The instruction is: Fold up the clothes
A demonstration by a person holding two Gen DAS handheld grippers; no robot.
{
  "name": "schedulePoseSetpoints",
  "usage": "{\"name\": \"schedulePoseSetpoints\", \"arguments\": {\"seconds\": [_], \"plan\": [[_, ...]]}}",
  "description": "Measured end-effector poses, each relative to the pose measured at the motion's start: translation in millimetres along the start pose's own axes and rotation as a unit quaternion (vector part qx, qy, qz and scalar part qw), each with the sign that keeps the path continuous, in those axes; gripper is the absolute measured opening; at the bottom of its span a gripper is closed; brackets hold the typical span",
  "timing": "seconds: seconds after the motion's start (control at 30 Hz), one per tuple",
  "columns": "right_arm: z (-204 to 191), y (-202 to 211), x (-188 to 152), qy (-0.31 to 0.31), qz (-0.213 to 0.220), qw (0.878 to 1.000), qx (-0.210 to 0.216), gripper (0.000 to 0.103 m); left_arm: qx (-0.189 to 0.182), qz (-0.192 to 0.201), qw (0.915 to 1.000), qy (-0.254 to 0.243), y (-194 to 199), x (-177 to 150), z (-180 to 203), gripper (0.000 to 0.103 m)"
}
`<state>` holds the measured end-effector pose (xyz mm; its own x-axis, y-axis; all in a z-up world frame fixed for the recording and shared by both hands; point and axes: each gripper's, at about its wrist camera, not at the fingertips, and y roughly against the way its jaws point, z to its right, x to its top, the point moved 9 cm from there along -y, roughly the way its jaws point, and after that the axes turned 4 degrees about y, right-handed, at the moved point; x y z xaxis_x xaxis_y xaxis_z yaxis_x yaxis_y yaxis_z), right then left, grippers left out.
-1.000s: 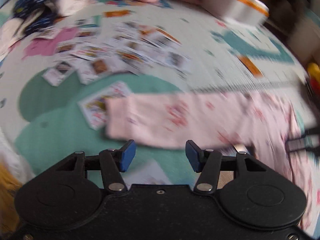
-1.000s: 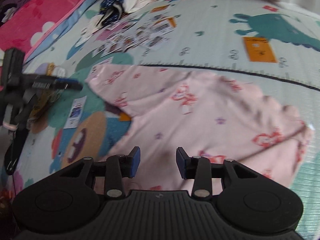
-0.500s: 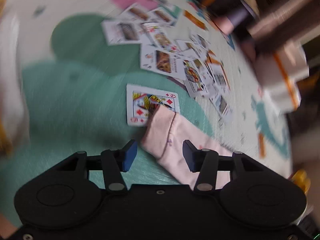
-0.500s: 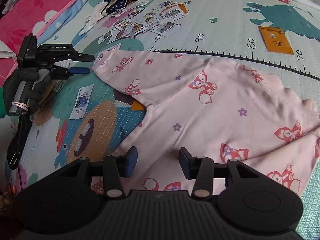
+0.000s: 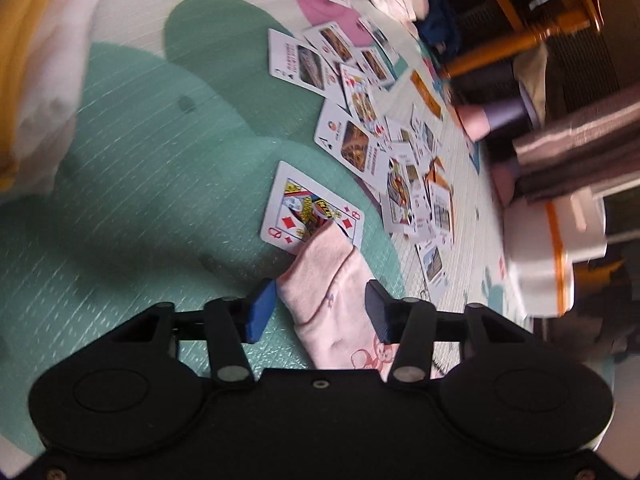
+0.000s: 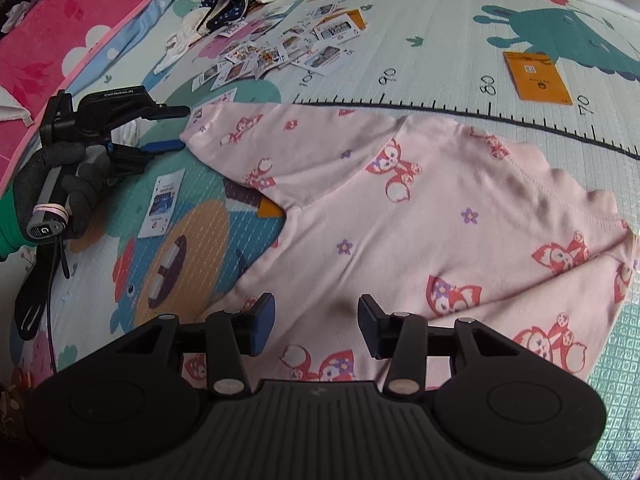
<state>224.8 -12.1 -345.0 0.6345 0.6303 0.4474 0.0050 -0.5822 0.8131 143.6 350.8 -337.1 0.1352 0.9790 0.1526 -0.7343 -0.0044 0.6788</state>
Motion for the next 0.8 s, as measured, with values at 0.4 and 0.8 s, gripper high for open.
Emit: {"name": "schedulePoseSetpoints", "arguments": {"seconds": [0.4,0.8], "plan": [[-1,-6,-11,-0.005,-0.009,1.000,0.002,0.047,0.001,0.020,0.9998,-0.006,-8,-4,1,0.028],[4,-1,-8,-0.034,0.011,0.999,0.023,0.048,-0.009,0.036,0.9811,-0.190,10,-18,59,0.003]]}}
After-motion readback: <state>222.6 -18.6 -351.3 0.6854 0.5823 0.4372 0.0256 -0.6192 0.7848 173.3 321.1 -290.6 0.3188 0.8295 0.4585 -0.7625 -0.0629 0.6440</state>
